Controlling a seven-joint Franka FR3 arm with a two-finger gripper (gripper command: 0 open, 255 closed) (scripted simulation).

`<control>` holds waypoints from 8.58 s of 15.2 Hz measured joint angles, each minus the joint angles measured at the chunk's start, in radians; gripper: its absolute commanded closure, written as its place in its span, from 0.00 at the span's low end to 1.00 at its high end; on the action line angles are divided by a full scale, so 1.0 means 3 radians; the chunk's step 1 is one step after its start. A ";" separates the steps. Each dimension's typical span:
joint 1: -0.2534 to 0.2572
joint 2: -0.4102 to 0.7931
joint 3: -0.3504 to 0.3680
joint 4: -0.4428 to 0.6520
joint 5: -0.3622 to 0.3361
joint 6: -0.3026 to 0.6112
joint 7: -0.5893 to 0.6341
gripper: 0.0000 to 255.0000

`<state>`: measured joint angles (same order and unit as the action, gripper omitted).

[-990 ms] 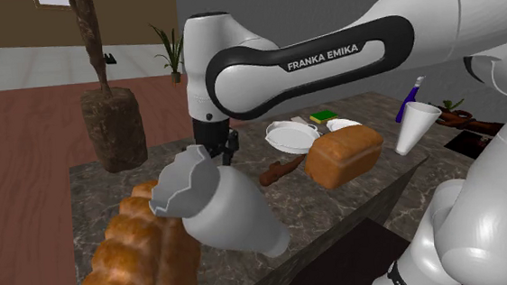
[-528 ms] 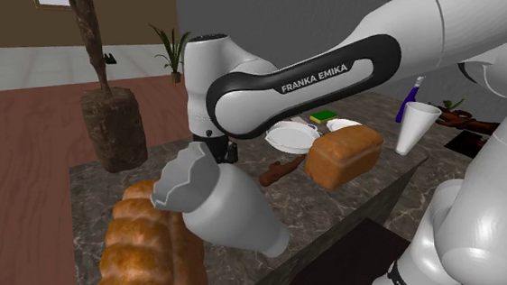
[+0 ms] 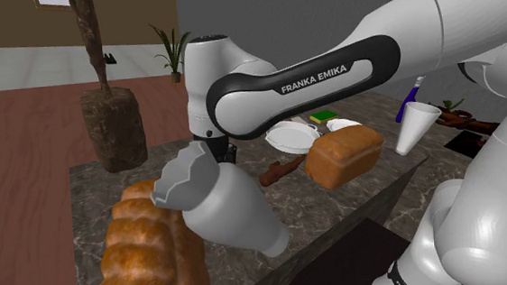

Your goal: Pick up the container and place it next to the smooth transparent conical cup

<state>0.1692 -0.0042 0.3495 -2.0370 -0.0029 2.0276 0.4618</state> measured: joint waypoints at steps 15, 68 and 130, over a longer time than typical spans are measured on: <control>-0.0004 -0.0082 -0.0006 0.0182 0.0031 -0.0261 -0.0022 1.00; -0.0135 -0.0010 -0.0095 0.2521 0.0001 -0.2534 -0.0232 1.00; -0.1364 -0.0771 -0.3259 0.1280 -0.0474 -0.1878 -0.4636 1.00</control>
<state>-0.2399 -0.2354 -0.6283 -1.6530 -0.1450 1.4643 -0.9289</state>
